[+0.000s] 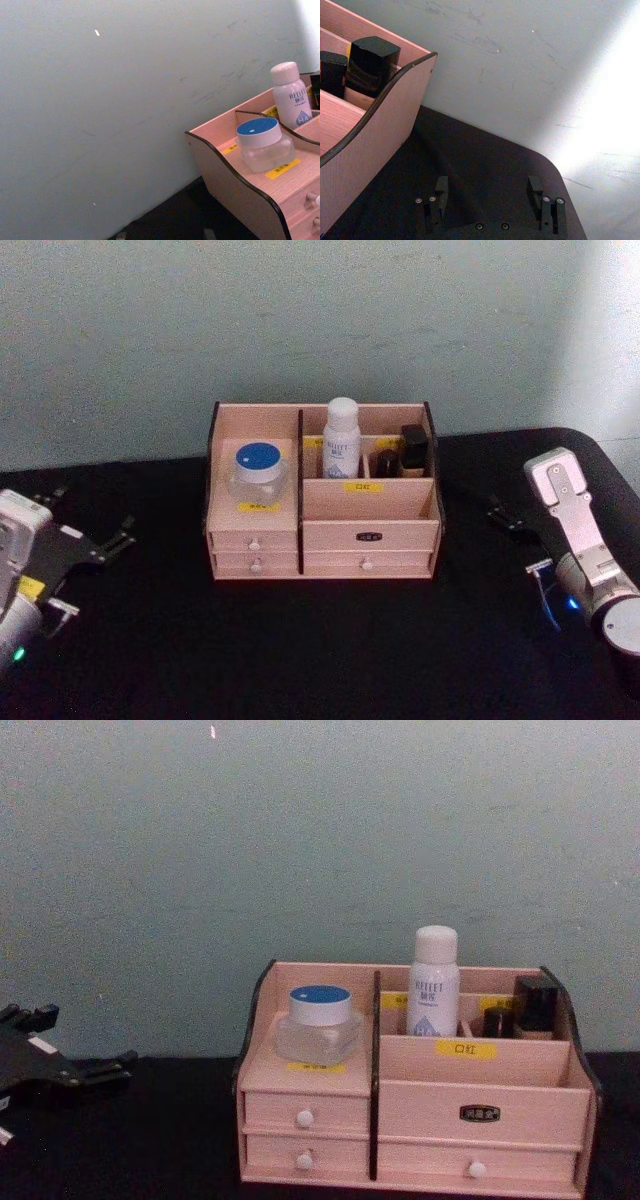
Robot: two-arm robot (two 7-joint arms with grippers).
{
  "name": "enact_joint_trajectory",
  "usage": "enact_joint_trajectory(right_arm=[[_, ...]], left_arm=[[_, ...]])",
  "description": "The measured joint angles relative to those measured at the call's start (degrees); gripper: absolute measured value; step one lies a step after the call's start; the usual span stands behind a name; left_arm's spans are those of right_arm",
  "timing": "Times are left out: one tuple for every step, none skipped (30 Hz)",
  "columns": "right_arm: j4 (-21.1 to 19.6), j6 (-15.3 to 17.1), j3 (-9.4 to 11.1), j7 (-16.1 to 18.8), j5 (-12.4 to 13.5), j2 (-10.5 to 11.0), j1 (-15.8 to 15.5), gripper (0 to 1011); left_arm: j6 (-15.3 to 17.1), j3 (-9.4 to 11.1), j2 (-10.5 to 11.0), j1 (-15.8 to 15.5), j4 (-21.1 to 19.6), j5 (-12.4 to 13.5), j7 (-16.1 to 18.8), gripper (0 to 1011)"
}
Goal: Pick up the facial cleanser and watermelon frost from the table and place them into the tiered storage box.
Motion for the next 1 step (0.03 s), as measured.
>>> enact_joint_trajectory(right_arm=[[0.0,0.0,0.0,0.0,0.0,0.0,0.0,1003]], left_arm=[[0.0,0.0,0.0,0.0,0.0,0.0,0.0,1002]])
